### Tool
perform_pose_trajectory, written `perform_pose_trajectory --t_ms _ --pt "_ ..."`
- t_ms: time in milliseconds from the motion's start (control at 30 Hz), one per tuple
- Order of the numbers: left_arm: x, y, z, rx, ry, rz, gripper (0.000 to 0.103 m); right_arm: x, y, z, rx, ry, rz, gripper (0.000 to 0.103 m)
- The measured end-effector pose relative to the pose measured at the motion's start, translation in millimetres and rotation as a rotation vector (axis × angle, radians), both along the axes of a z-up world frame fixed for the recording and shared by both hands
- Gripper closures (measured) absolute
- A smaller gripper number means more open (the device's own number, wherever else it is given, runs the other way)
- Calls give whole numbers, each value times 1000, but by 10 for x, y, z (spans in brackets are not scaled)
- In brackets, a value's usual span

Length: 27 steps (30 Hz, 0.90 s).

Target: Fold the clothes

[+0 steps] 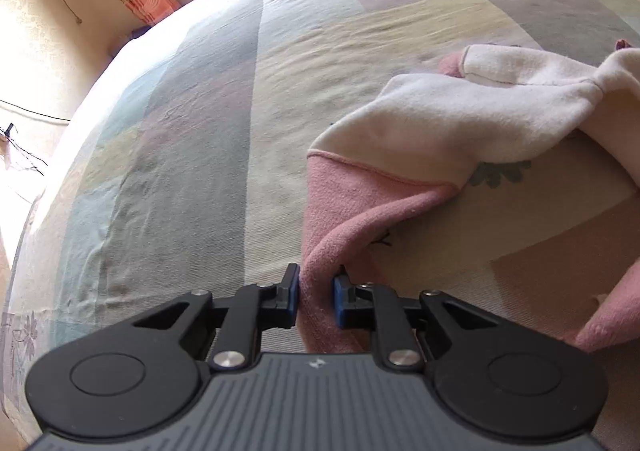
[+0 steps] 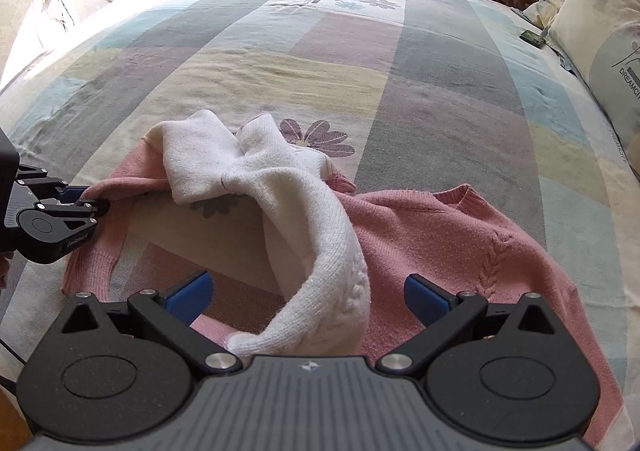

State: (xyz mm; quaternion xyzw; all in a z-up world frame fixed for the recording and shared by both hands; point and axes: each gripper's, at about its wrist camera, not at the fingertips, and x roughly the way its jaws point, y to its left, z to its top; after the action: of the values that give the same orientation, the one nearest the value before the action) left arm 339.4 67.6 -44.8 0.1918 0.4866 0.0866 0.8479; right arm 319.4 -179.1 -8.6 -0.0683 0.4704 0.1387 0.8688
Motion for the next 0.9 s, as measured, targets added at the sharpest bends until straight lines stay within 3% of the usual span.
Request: perform_pose_trajectory --t_ms 300,467,567,600,667,800,833,900 --pt "-56 802 310 212 -12 28 93 18 146 47 1 -3 26 0" --pt "-185 1041 252 220 59 51 92 39 278 76 -10 -4 56 0" --pt "-363 1245 174 175 131 135 92 55 353 94 -13 -5 71 0" --pt "-412 1331 177 123 145 181 92 60 373 101 -14 -4 75 0" --pt "-528 1520 241 -76 127 287 92 68 414 111 -16 -5 85 0" --pt "-676 1780 225 -586 25 437 67 94 529 99 -19 4 109 0" --pt "-676 1827 174 -676 -2 476 61 99 560 92 -18 8 115 0" --pt "-692 1933 76 -844 -84 564 61 102 626 97 -15 11 131 0"
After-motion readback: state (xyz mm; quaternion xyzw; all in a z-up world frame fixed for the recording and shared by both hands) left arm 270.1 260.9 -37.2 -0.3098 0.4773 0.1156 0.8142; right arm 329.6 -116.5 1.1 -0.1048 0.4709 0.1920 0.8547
